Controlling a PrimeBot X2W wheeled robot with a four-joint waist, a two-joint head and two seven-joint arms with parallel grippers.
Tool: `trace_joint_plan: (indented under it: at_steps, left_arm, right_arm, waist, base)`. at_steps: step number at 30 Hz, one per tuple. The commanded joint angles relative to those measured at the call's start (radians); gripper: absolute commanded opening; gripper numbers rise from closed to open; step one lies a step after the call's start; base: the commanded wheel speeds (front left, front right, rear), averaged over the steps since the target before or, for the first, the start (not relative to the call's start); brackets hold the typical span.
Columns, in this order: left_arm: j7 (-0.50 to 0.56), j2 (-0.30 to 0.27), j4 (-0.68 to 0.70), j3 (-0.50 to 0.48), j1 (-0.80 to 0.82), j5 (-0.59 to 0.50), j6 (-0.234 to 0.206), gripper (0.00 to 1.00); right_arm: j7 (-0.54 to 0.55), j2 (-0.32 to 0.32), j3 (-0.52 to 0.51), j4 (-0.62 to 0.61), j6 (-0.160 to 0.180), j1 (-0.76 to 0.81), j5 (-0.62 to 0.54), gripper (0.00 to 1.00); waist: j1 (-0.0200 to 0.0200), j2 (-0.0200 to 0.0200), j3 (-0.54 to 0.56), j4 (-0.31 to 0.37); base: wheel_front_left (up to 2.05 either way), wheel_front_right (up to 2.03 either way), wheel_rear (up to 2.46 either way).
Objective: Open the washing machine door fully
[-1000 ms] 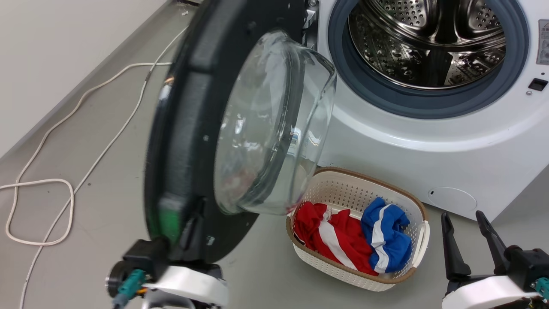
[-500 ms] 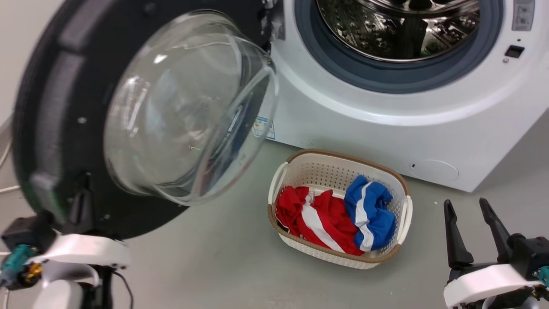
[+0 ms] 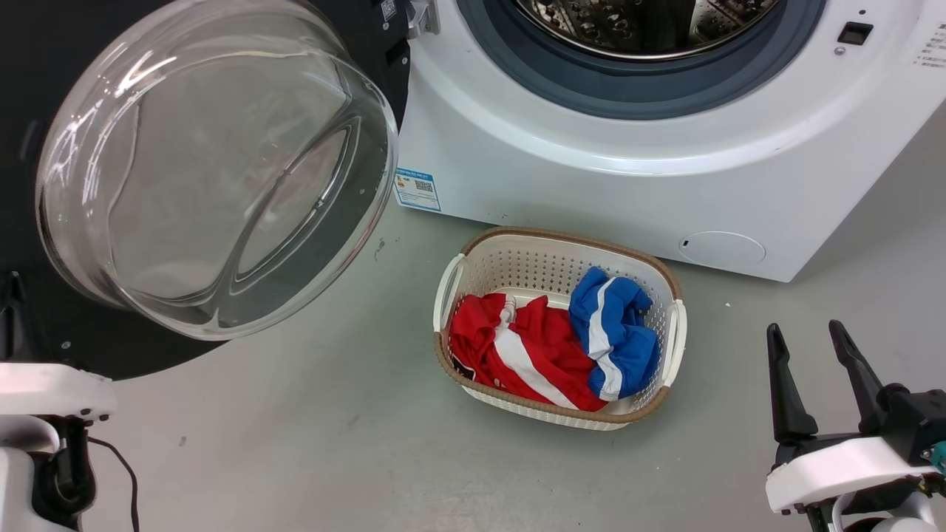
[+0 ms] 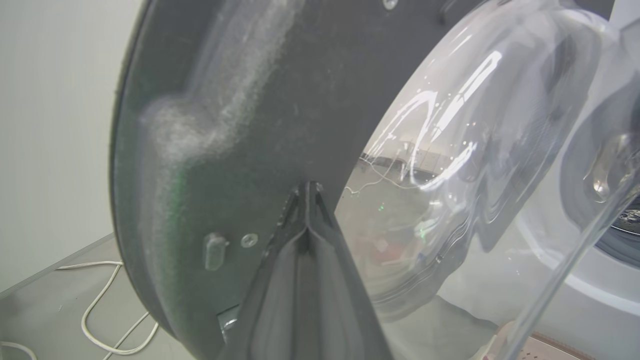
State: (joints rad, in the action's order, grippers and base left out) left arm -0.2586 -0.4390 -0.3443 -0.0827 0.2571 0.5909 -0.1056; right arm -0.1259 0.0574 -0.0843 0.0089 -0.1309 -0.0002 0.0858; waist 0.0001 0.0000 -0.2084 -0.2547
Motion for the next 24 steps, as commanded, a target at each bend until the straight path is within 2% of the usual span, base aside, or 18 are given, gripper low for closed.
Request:
trace_joint_plan:
  at_steps: [1,5,10,17,24]
  left_arm:
    - [-0.005,-0.013,-0.015,-0.015,0.017,0.002,0.001,0.0]
    - [-0.007,-0.014,-0.041,-0.03,0.025,-0.002,0.003,0.0]
    - [-0.008,0.016,-0.025,-0.036,-0.007,-0.018,-0.001,0.0]
    - [-0.007,0.051,0.08,0.002,-0.096,-0.076,-0.012,0.0]
    - [0.035,0.098,0.252,0.082,-0.216,-0.124,-0.056,0.0]
  right_arm:
    - [-0.006,0.004,0.0,0.003,0.0,-0.011,0.001,1.0]
    - [-0.01,0.002,0.0,0.01,0.0,-0.012,0.003,1.0]
    - [-0.018,-0.001,0.005,0.025,0.0,-0.002,0.007,1.0]
    - [-0.03,-0.006,0.006,0.052,0.0,0.032,0.018,1.0]
    - [-0.032,-0.008,0.013,0.064,0.0,0.069,0.025,1.0]
  waist:
    - [-0.0001,0.0,-0.001,0.004]
    - [-0.0001,0.0,0.004,0.009]
    - [-0.0001,0.0,0.032,0.013]
    - [-0.0001,0.0,0.11,0.009]
    - [-0.0001,0.0,0.194,0.016]
  base:
    - [0.0,0.0,0.0]
    - [0.0,0.0,0.0]
    - [0.0,0.0,0.0]
    - [0.0,0.0,0.0]
    - [0.0,0.0,0.0]
